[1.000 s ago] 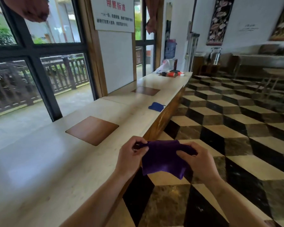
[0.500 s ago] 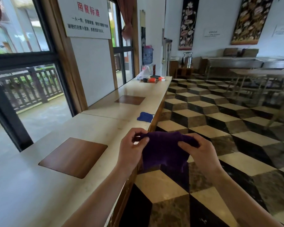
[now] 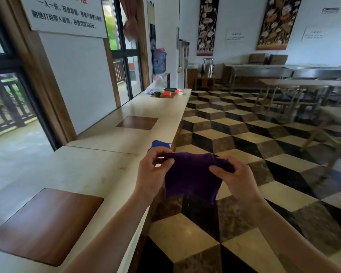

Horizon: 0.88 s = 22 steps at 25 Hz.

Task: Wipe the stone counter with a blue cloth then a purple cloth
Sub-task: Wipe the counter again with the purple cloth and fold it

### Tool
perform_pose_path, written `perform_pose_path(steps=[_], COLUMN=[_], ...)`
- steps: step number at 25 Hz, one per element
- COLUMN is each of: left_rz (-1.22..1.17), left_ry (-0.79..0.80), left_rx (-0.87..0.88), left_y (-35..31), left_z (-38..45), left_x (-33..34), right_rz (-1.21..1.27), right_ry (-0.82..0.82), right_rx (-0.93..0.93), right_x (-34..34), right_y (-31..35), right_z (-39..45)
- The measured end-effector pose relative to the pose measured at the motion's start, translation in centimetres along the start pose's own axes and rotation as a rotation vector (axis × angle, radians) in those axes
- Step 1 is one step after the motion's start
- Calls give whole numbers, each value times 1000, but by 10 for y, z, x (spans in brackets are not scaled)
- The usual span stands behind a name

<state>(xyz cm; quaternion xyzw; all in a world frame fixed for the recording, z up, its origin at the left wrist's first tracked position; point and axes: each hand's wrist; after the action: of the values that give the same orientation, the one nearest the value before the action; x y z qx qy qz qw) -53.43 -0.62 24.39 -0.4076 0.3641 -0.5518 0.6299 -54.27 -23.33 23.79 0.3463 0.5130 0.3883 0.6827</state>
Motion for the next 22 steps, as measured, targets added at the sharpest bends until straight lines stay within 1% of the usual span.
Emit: perform_pose_path(steps=[6,12,16,22], left_rz=[-3,21,12,-12], left_ry=[-26,-51,-63,-84], left_rx=[-58,-52,-56,-37], left_y=[36,66,101,161], left_z=[96,188,247,347], left_x=[57,94,100,77], right_rz=[43,93,107,72], right_ry=[24,25,43,71], right_rx=[-2,17,3,-25], right_x=[-17,-27,-13,44], right_y=[-34,-48,-58,-70], right_z=[110,208,270,383])
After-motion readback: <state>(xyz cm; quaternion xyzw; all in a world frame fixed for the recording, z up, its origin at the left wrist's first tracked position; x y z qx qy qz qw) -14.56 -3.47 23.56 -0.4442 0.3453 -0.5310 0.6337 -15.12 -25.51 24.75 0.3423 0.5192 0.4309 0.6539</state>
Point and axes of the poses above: each hand's wrist, its own z-axis towards the middle knuckle, its own x-axis out of the palm, y = z × x, and after that the axes turned 9 degrees about -z, right-handed
